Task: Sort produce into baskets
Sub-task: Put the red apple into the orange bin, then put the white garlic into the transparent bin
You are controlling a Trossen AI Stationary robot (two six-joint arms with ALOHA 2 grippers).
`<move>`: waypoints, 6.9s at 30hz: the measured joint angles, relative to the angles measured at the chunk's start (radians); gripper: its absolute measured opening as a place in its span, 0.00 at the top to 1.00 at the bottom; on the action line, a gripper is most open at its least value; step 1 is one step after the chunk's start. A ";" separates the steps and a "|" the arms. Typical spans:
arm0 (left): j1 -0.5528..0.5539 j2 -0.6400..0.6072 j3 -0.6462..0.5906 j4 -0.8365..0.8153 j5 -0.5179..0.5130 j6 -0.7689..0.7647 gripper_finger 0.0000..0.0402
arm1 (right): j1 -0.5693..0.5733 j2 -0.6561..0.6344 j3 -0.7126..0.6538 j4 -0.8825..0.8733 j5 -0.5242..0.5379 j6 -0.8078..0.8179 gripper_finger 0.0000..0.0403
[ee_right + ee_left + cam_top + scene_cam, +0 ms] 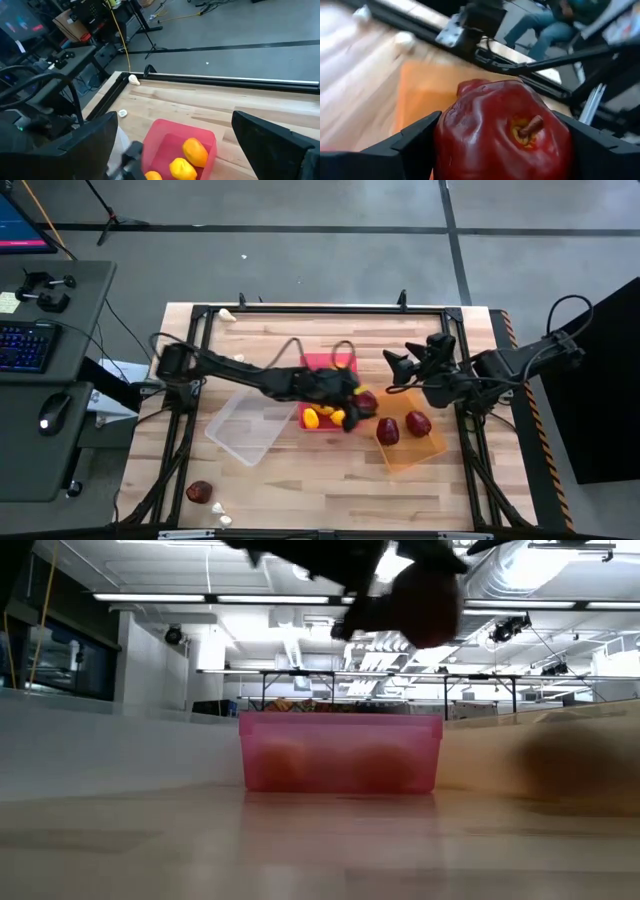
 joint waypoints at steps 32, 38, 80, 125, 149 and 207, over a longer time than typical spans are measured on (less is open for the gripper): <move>0.101 0.190 0.249 -0.101 0.096 0.182 0.01 | 0.000 0.005 0.000 0.005 0.008 0.006 0.05; 0.096 0.099 0.250 -0.391 0.187 0.181 0.01 | 0.000 0.005 0.000 -0.002 0.007 -0.004 0.05; -1.111 -0.370 -0.334 -1.161 0.083 -0.842 0.01 | 0.000 0.005 0.000 -0.022 -0.091 -0.195 0.05; -0.353 -0.647 -0.241 -0.836 -0.708 -0.069 0.41 | 0.000 0.006 0.000 -0.010 -0.079 -0.150 0.05; -0.032 0.179 0.189 0.014 -0.173 0.347 0.41 | 0.000 0.005 -0.001 0.108 -0.023 -0.202 0.05; -1.000 -0.110 -0.196 -1.012 0.016 -0.291 0.10 | 0.000 0.005 -0.001 -0.049 0.028 -0.203 0.05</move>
